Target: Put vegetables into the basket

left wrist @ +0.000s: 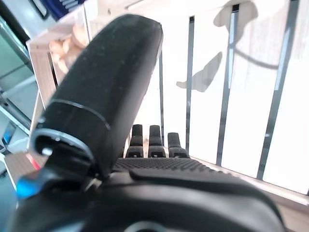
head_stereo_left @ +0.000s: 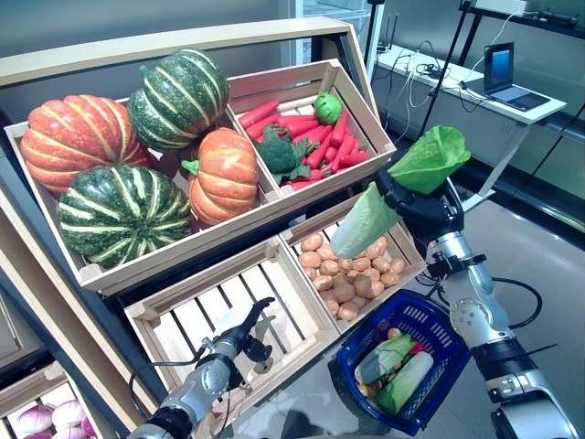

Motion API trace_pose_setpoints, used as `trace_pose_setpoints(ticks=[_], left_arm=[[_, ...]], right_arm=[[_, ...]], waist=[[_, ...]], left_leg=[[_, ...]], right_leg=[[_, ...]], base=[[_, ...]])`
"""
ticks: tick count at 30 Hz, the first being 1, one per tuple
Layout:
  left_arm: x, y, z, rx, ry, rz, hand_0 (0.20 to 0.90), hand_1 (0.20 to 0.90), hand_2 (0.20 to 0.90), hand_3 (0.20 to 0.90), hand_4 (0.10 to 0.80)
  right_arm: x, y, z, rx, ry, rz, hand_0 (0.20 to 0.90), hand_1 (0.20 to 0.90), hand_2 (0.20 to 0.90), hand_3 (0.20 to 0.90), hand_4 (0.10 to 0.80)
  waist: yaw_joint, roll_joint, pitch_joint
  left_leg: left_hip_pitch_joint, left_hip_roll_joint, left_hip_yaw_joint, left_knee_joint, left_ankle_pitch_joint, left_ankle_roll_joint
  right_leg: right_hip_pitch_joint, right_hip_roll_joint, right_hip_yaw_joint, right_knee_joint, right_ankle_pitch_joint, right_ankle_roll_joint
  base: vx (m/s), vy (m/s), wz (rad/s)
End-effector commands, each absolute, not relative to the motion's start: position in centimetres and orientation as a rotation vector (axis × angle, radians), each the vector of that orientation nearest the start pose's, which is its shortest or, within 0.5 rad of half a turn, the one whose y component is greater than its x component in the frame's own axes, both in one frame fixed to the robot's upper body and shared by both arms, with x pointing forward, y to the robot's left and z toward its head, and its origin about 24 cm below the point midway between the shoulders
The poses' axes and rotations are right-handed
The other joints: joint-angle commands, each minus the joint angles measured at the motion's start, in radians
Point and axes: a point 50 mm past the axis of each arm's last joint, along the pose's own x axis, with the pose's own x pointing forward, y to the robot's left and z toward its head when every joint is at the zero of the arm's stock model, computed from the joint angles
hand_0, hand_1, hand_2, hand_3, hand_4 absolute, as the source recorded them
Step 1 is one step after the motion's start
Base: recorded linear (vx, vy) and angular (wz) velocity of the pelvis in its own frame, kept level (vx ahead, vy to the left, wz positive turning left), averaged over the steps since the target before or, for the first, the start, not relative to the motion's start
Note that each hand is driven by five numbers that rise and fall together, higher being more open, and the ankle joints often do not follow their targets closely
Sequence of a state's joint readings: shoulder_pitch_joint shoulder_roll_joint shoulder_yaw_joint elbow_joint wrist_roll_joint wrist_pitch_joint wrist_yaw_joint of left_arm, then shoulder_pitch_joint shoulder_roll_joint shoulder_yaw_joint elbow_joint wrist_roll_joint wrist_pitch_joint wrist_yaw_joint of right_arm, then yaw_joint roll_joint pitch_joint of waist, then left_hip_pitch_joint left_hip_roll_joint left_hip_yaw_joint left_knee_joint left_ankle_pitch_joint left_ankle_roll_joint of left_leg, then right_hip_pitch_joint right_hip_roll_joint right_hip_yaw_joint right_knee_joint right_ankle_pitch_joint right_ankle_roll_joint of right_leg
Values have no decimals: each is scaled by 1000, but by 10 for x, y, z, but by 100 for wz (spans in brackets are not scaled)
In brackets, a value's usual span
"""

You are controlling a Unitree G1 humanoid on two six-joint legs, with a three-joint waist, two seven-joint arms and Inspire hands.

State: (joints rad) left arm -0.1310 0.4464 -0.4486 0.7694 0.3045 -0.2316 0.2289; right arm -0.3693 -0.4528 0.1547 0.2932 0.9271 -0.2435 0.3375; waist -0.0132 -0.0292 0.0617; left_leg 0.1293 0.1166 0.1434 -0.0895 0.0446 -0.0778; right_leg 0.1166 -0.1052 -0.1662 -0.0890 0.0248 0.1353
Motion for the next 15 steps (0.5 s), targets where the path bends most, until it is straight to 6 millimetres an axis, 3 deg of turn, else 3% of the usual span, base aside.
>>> trace_pose_setpoints(ticks=[1, 4, 9, 12, 15], left_arm=[[257, 226, -42, 849, 248, -119, 900, 900, 900, 900, 800], [257, 232, -36, 777, 238, -54, 900, 900, 900, 900, 800], [257, 236, -21, 715, 169, 0, 900, 900, 900, 900, 800], [271, 238, 9, 701, 42, 23, 900, 900, 900, 900, 800], [280, 238, 27, 682, -39, 40, 900, 900, 900, 900, 800]], right_arm=[[321, -231, 158, 231, -494, 245, 300, 300, 300, 300, 400], [319, -259, 134, 61, -369, 71, 300, 300, 300, 300, 400], [313, -294, 112, 14, -253, -161, 300, 300, 300, 300, 400], [312, -317, 114, -17, -244, -341, 300, 300, 300, 300, 400], [315, -329, 118, -9, -238, -433, 300, 300, 300, 300, 400]], waist=[[1, -11, -31], [6, -12, -22], [22, -12, 28], [48, -14, 129], [64, -17, 184]], left_leg=[[-7, -13, 11, 5, -65, 7], [-8, -8, 17, 15, -65, 8], [-61, 13, 19, 120, -86, 10], [-188, 32, -13, 308, -129, 10], [-270, 47, -26, 424, -166, 9]], right_leg=[[-2, -29, 22, 32, -9, 19], [-7, -36, 16, 48, -16, 18], [-62, -55, 5, 178, -62, 10], [-152, -75, 1, 331, -105, -2], [-187, -91, -10, 396, -131, -15]], base=[[30, -29, -1], [39, -33, 0], [-44, -39, -1], [-210, -102, -1], [-176, -112, 9]])
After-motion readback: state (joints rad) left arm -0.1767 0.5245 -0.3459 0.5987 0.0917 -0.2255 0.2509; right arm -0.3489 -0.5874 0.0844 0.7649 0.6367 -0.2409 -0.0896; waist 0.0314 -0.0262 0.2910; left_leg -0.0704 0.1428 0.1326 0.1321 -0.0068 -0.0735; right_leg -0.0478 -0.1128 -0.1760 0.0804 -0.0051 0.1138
